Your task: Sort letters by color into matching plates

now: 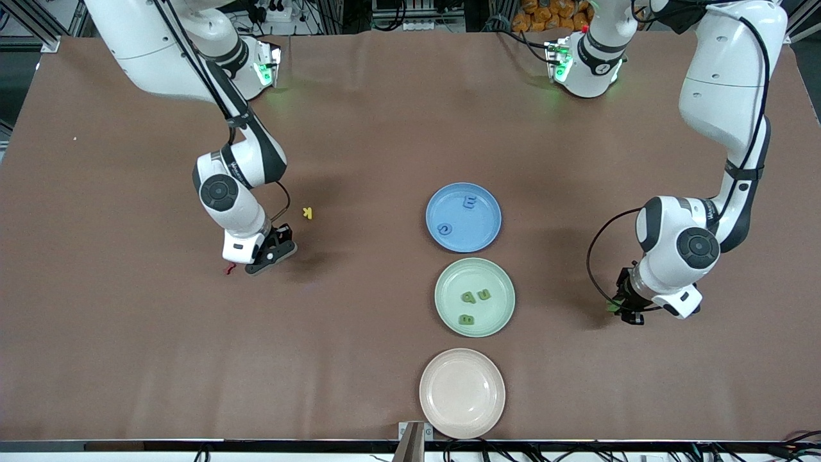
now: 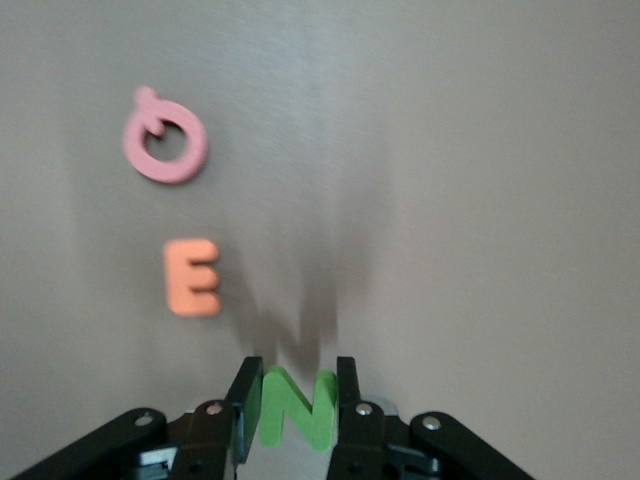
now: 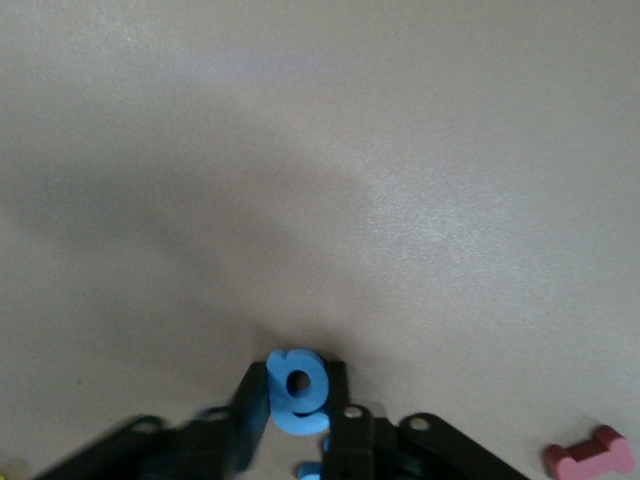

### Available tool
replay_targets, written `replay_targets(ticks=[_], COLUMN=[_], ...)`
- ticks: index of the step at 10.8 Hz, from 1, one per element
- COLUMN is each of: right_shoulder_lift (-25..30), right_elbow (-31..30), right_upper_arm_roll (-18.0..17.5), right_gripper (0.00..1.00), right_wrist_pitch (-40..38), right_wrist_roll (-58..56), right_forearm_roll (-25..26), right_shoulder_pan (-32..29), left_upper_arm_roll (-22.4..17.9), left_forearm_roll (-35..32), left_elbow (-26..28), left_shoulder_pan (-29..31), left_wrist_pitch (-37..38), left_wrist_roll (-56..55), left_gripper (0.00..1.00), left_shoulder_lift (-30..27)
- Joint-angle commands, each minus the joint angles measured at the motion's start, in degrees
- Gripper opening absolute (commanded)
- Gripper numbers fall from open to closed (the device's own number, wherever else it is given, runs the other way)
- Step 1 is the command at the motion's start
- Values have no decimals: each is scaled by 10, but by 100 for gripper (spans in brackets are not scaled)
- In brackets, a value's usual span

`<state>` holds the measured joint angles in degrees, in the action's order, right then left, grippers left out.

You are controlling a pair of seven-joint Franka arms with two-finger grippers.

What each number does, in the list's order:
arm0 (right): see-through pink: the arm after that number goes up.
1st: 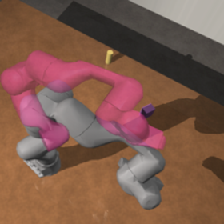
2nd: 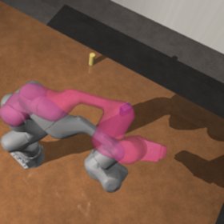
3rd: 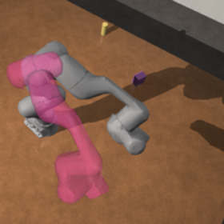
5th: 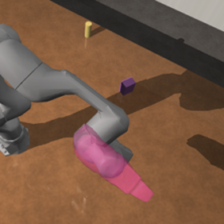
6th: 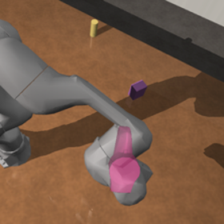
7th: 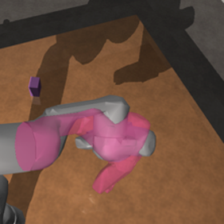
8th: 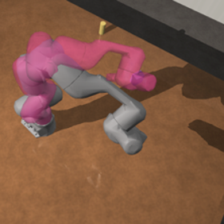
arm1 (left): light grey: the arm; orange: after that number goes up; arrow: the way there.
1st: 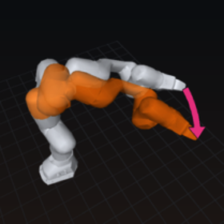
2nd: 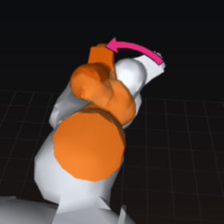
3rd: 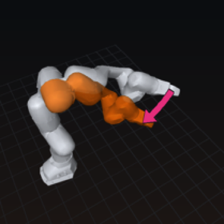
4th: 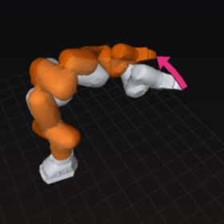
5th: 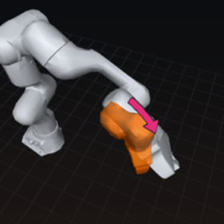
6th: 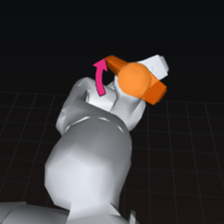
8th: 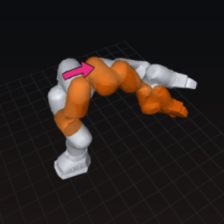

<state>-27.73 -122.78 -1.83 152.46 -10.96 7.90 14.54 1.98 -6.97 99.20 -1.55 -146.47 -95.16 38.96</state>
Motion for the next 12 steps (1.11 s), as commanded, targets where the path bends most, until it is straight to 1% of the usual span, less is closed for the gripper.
replay_targets(ticks=[1, 3, 4, 5, 6, 7, 8, 9, 10, 11, 12], right_shoulder_lift=[6, 13, 11, 8, 7, 6, 6, 2, -12, -35, -59], right_elbow=[6, 59, 83, 98, 112, 124, 134, 146, 181, 231, 276], right_upper_arm_roll=[-10, -40, -61, -77, -84, -85, -84, -84, -84, -76, -75], right_gripper=[0, 0, 0, 0, 0, 0, 0, 0, 0, 0, 0], right_wrist_pitch=[-18, -108, -136, -139, -139, -139, -139, -139, -139, -142, -143], right_wrist_roll=[7, 80, 126, 166, 196, 228, 267, 329, 406, 484, 536], right_forearm_roll=[-3, -11, -13, -23, -51, -90, -115, -119, -119, -119, -119], right_shoulder_pan=[-3, 0, 4, 8, 23, 49, 74, 97, 128, 165, 182], left_upper_arm_roll=[37, 38, 37, 37, 37, 37, 37, 37, 34, 32, 31], left_forearm_roll=[5, 5, 4, 3, 4, 4, 4, -1, -8, -26, -37], left_elbow=[-39, -44, -45, -55, -69, -86, -101, -104, -104, -100, -99], left_shoulder_pan=[-25, -77, -108, -133, -153, -172, -186, -198, -197, -201, -192], left_wrist_pitch=[3, 3, 3, 2, 2, 2, 2, 2, 2, 3, 5], left_wrist_roll=[-34, -70, -95, -101, -111, -128, -137, -133, -119, -109, -106], left_gripper=[0, 0, 0, 0, 0, 0, 0, 2, 99, 100, 100], left_shoulder_lift=[-1, -1, 3, 11, 19, 28, 34, 36, 36, 33, 29])
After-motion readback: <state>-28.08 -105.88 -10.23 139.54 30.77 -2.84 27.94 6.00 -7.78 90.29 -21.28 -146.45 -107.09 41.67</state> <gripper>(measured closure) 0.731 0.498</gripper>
